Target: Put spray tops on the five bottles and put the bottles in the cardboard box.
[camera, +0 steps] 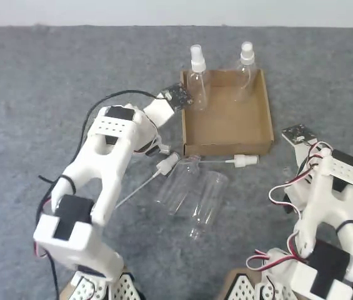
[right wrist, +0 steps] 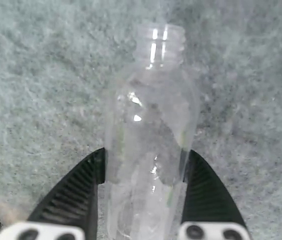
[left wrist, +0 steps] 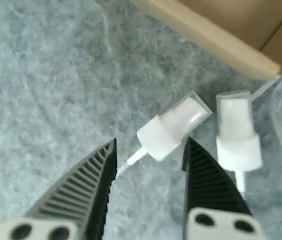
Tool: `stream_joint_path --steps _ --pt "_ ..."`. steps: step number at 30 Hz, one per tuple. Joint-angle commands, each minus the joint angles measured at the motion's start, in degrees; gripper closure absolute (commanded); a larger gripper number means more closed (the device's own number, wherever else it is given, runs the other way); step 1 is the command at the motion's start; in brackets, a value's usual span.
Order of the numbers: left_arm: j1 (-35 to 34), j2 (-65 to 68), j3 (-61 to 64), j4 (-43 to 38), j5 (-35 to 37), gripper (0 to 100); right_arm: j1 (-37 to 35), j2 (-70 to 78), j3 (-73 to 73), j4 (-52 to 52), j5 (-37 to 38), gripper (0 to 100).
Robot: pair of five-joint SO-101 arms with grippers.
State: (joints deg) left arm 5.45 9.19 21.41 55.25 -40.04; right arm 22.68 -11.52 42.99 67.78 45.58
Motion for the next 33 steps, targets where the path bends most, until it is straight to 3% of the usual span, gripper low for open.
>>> stream_joint_path --steps 1,9,14,23,29,33 --pt "0.4 1.7 -0.4 -4.0 -2.5 80 -0.7 -2.3 -0.1 -0.7 0.6 91.4" --pt "0.4 6.7 -0.5 -7.7 -2.2 80 -0.7 -2.3 -0.1 -0.7 0.6 91.4" --pt "-0.4 5.0 0.0 -7.3 1.0 87 -0.7 -2.3 -0.1 -0.6 0.6 91.4" --pt "-2.5 1.1 0.0 4.5 4.7 88 -0.7 -2.3 -0.1 -0.6 0.6 91.4" --pt "-6.3 -3.0 0.0 9.7 12.4 88 -0.7 -2.3 -0.1 -0.1 0.5 91.4" --pt "-6.8 -5.4 -0.5 10.2 12.6 88 -0.7 -2.3 -0.1 -0.1 0.4 91.4"
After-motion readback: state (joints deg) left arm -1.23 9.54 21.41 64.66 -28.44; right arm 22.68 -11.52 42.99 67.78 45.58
